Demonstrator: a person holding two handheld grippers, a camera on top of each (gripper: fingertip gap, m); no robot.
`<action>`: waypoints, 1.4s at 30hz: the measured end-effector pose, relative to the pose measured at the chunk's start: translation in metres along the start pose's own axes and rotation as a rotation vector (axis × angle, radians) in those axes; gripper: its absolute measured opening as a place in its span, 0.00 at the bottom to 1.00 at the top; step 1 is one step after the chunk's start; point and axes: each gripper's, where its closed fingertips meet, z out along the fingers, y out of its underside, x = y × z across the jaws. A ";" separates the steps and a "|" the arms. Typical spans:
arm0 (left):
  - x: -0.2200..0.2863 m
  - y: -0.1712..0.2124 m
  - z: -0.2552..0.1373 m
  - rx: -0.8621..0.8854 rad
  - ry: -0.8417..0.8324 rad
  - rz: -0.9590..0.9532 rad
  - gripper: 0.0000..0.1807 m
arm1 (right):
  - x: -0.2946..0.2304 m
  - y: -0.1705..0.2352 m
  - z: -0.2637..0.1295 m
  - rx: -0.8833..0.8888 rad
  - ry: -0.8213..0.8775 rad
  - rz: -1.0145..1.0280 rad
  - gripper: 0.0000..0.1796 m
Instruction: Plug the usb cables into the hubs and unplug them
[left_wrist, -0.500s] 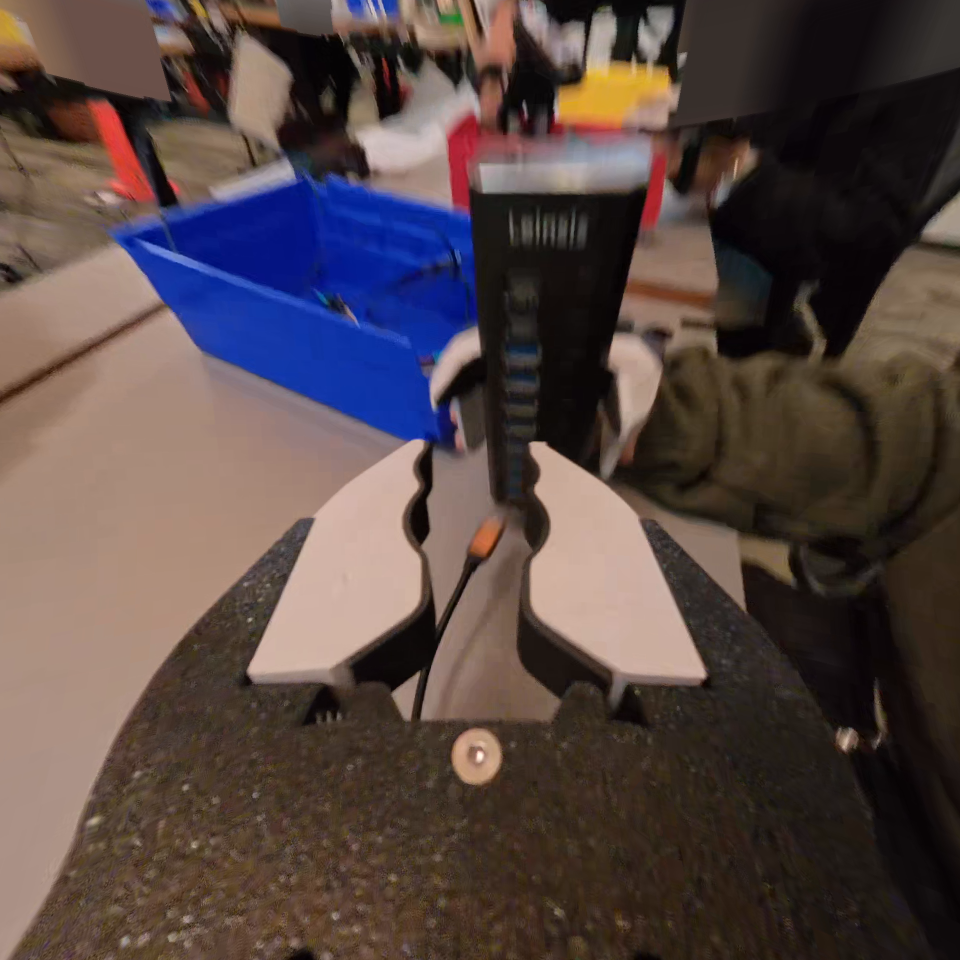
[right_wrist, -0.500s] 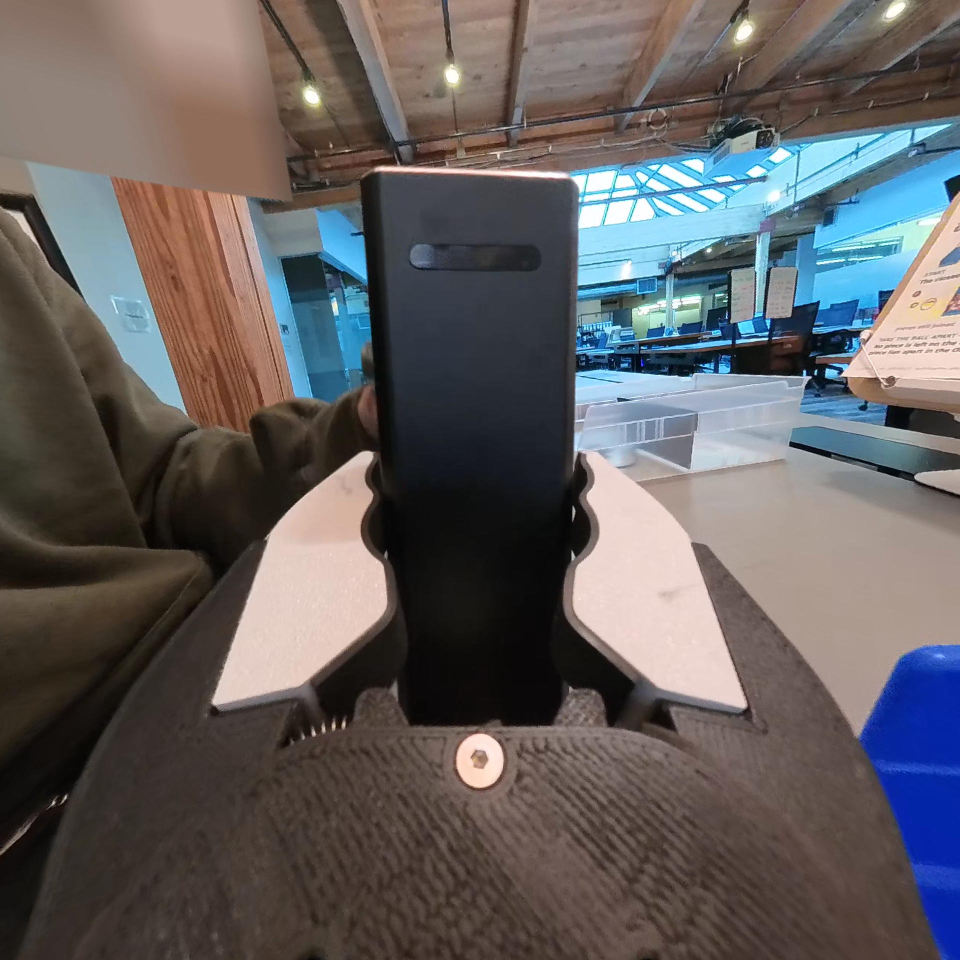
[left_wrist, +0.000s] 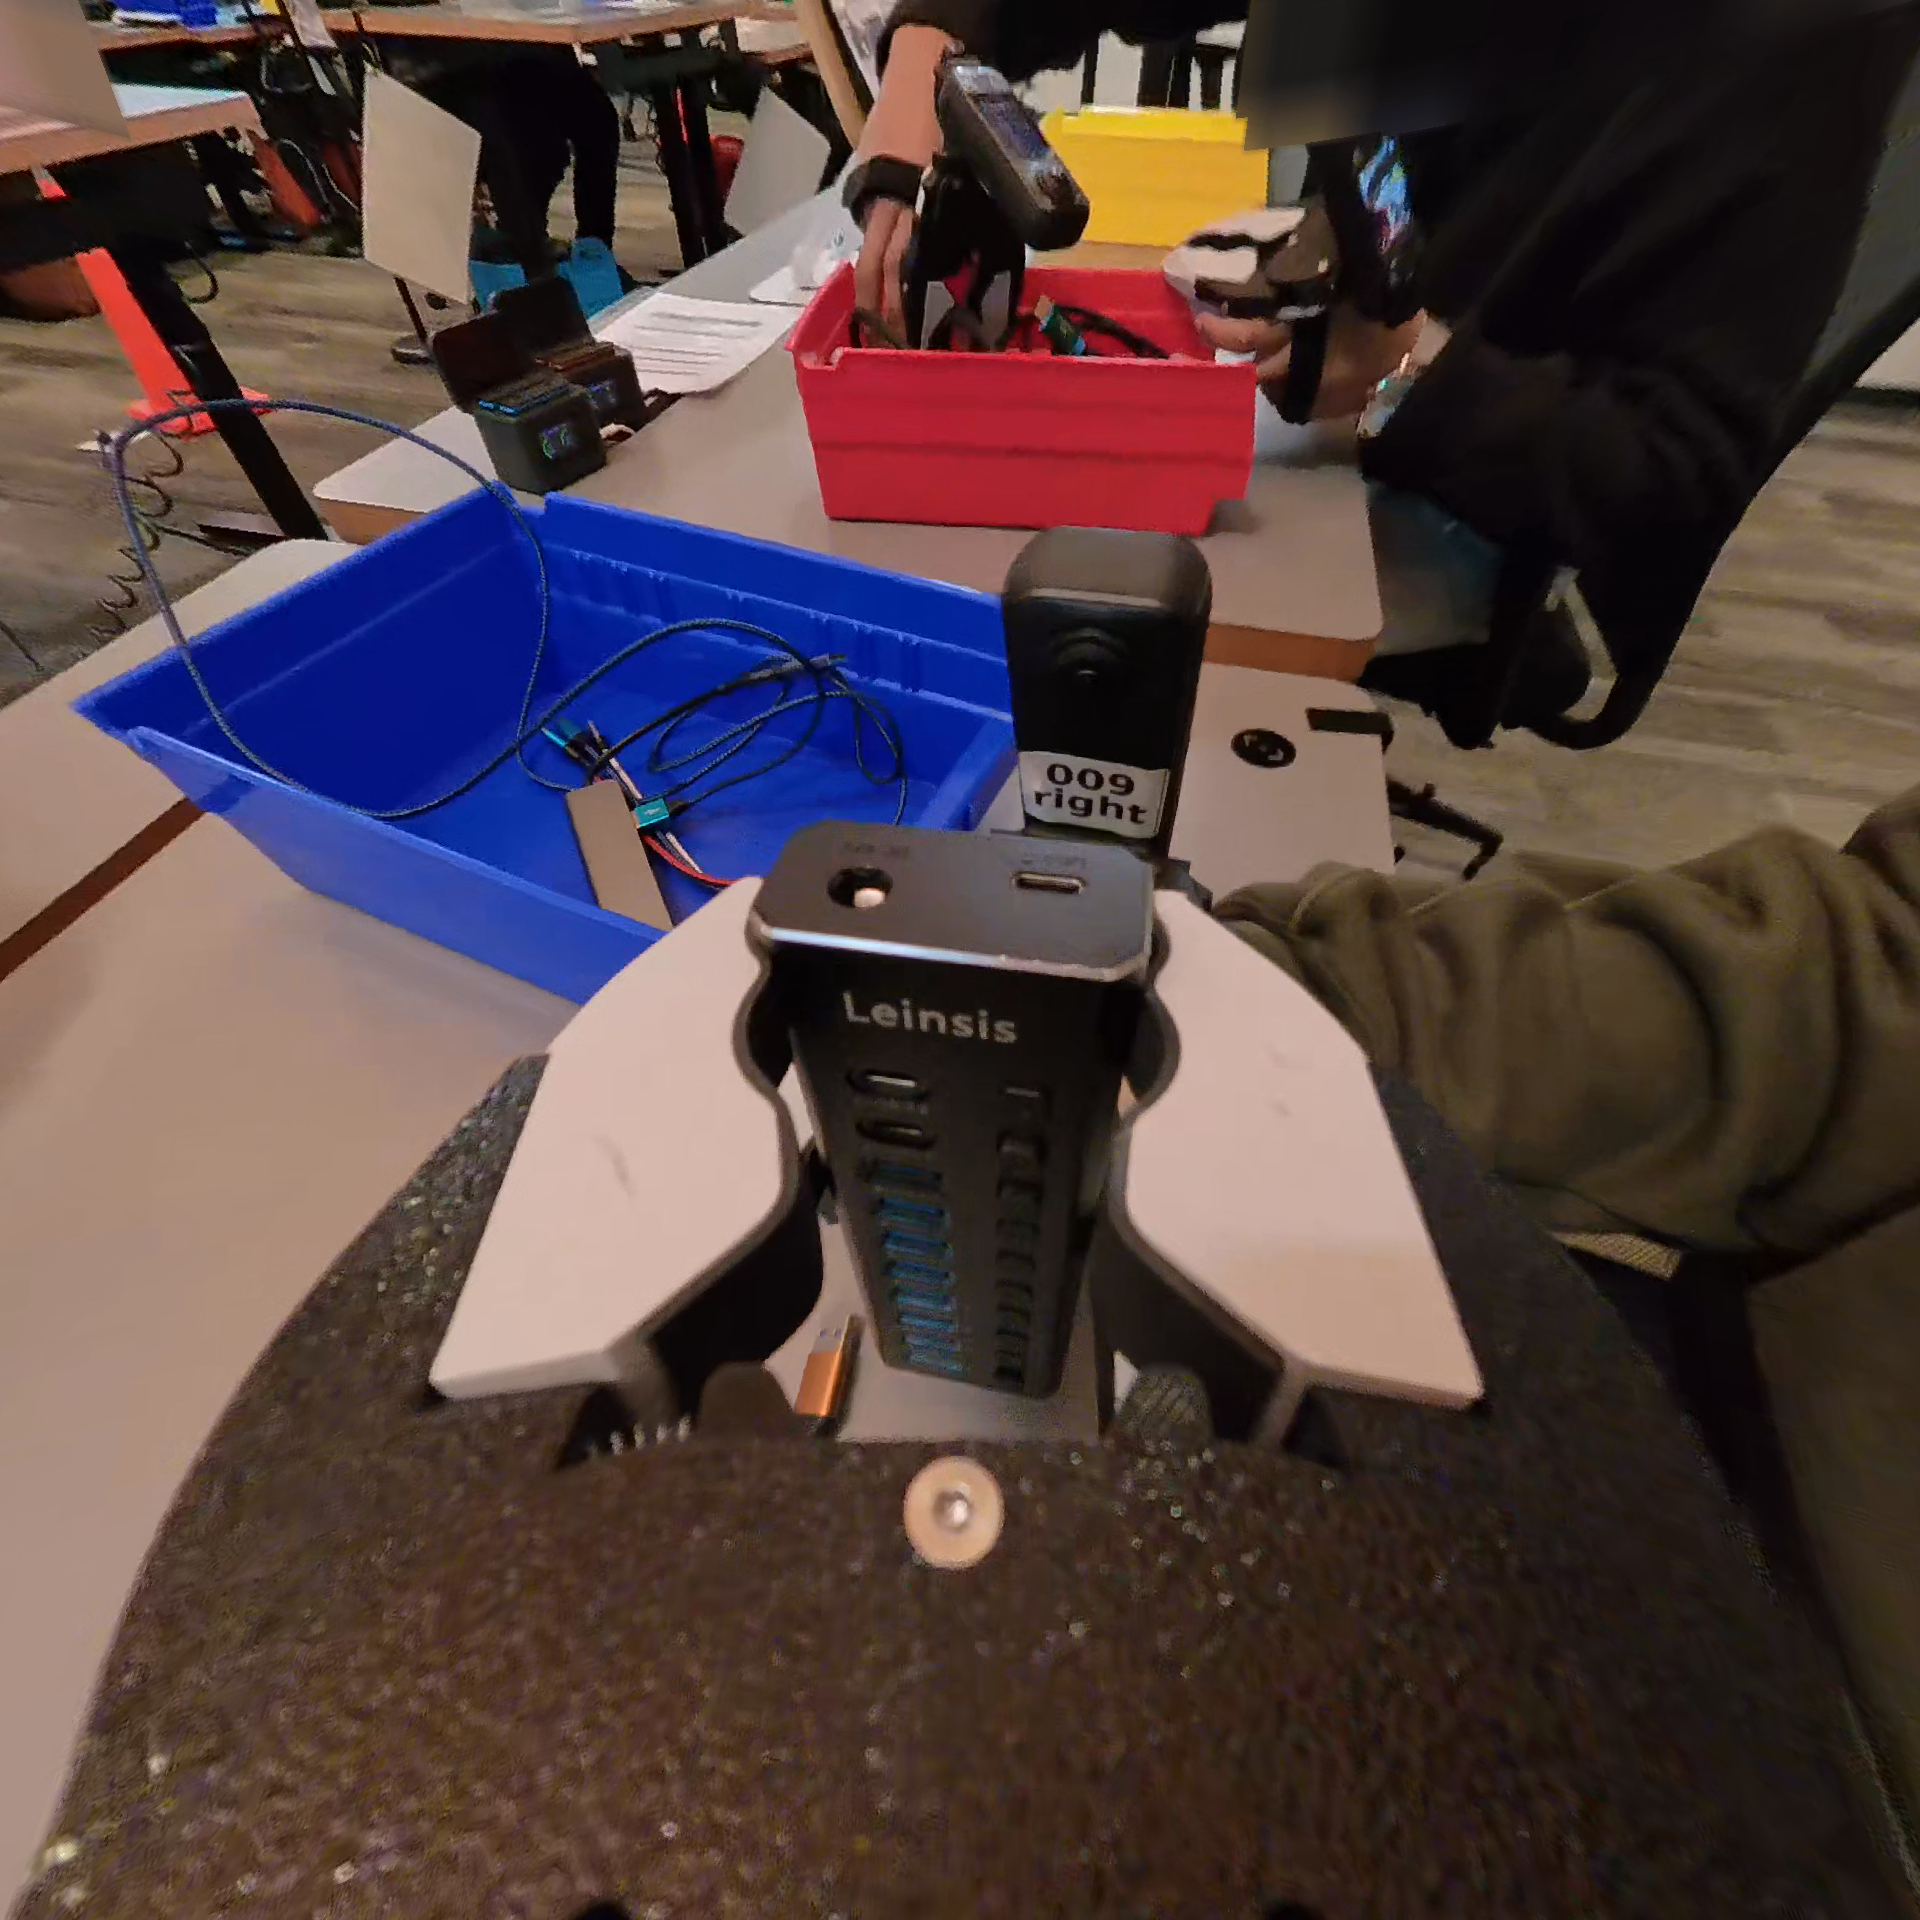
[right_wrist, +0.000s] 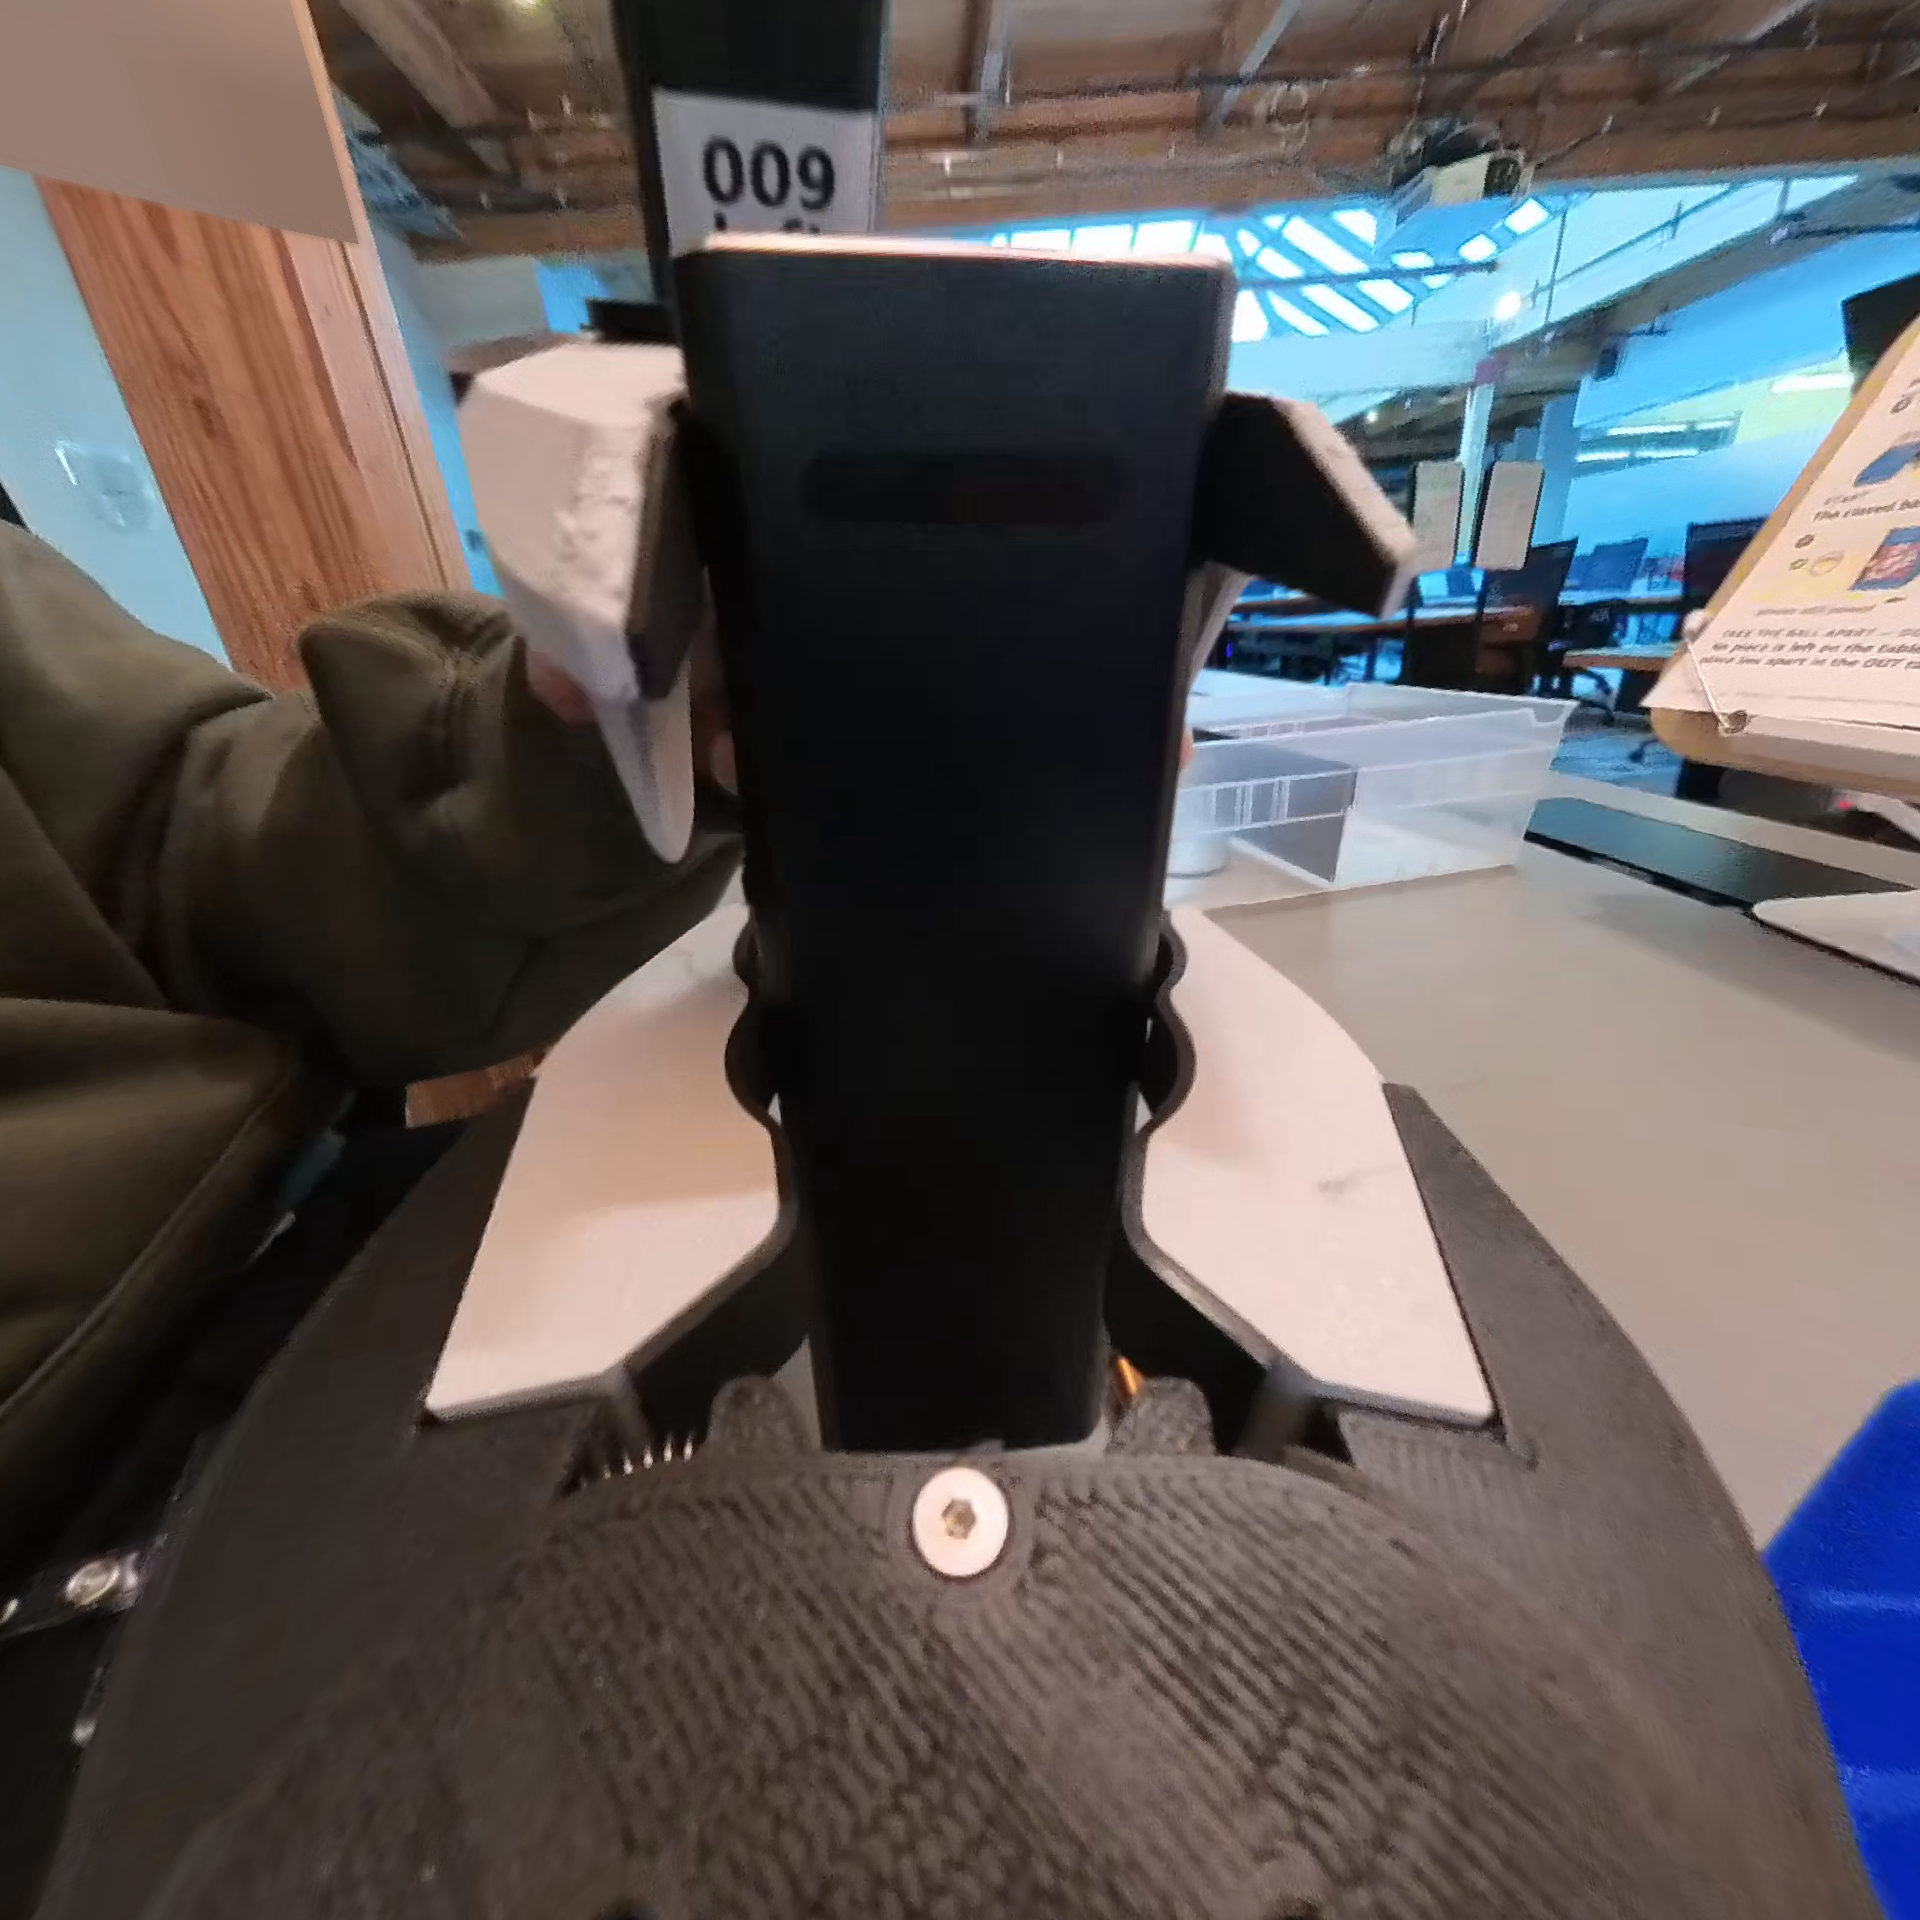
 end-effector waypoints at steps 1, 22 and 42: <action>-0.001 -0.002 -0.001 0.011 0.002 -0.016 0.35 | 0.000 -0.001 -0.001 0.011 -0.005 0.008 0.39; 0.007 -0.014 -0.003 -0.013 0.171 0.099 0.34 | 0.010 0.030 0.021 -0.231 0.114 -0.054 0.41; -0.028 0.120 -0.040 -0.350 0.014 -0.016 0.25 | 0.042 0.008 -0.041 -0.201 0.254 -0.140 0.41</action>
